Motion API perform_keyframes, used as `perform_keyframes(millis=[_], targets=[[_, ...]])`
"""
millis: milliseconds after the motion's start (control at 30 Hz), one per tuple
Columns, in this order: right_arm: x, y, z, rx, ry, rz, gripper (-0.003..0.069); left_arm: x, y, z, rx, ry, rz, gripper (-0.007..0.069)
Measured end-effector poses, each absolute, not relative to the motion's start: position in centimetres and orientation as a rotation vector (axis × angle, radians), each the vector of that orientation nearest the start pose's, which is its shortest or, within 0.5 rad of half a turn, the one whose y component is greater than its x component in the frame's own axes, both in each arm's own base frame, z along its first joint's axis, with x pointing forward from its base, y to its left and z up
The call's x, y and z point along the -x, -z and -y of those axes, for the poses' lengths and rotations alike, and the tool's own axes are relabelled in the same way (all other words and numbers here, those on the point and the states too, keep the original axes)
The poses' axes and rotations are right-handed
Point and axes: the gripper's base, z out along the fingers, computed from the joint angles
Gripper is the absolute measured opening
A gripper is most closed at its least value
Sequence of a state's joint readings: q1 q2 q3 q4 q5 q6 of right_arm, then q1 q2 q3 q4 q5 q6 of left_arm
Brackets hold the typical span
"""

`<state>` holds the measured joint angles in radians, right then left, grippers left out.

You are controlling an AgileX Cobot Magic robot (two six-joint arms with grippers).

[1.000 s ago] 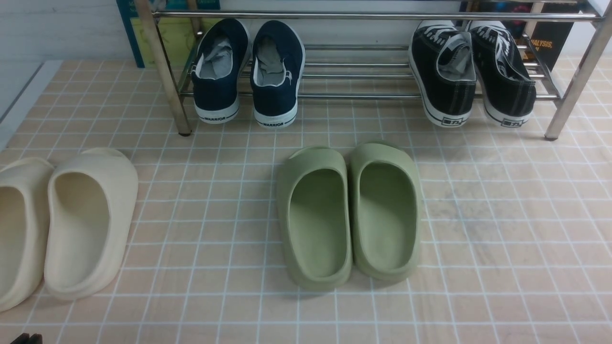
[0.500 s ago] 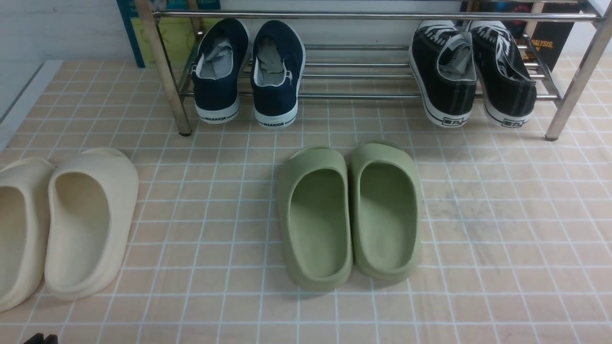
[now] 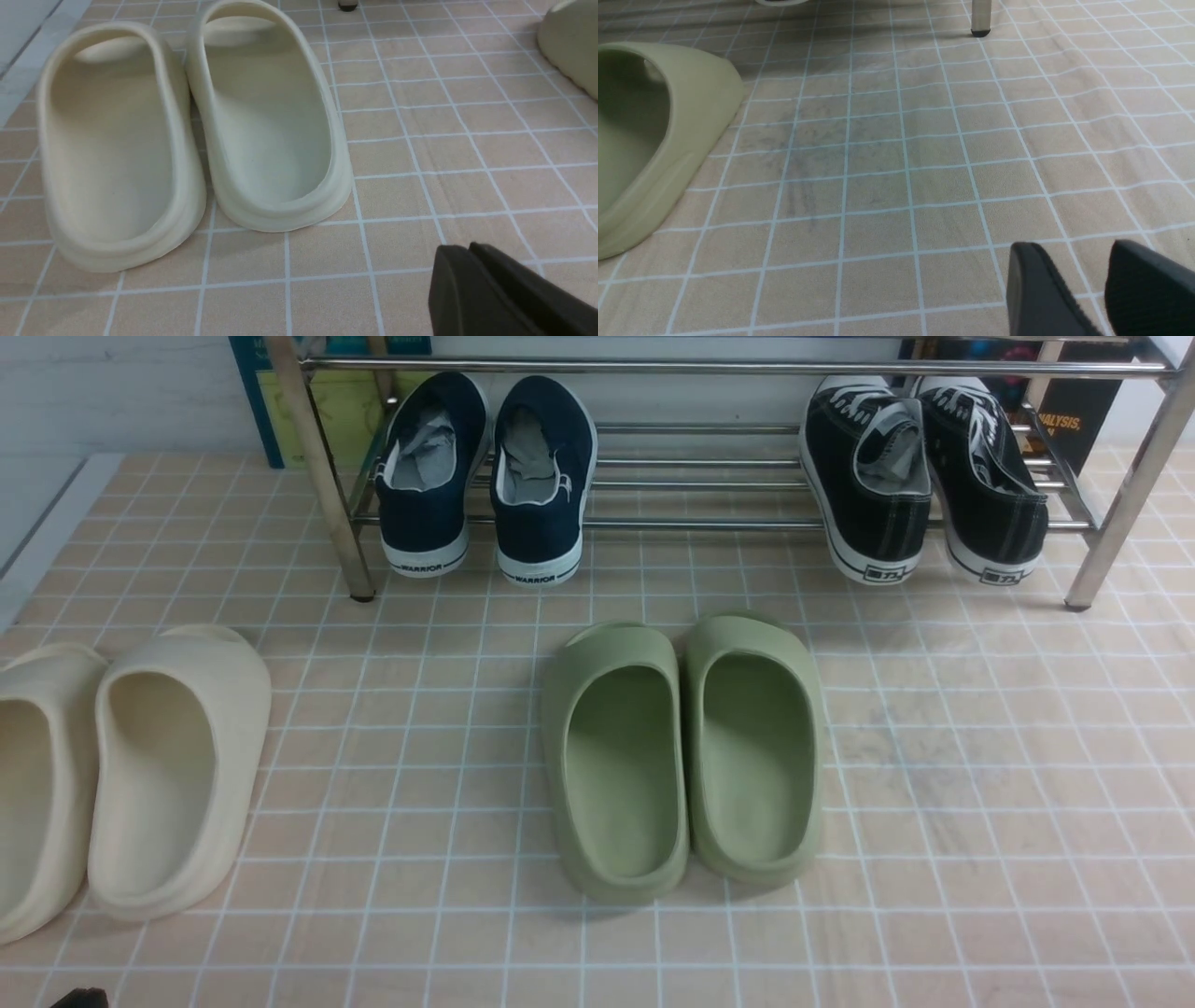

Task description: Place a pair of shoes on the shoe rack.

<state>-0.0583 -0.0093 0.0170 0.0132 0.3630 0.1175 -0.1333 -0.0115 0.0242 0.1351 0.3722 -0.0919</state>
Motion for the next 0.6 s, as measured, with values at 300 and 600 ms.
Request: perform_keyframes(millis=[300,600], targets=[[-5.27,-17.53,0.27,-0.171,-0.054,-1.847,0.0239,-5.23,-17.24,0.3,-0.159,0.003,-1.866,0.0002],[-5.27,-17.53,0.27,-0.171,-0.054,-1.847,0.0239,-5.22,-17.24,0.32,-0.149,0.012,-1.869,0.0002]])
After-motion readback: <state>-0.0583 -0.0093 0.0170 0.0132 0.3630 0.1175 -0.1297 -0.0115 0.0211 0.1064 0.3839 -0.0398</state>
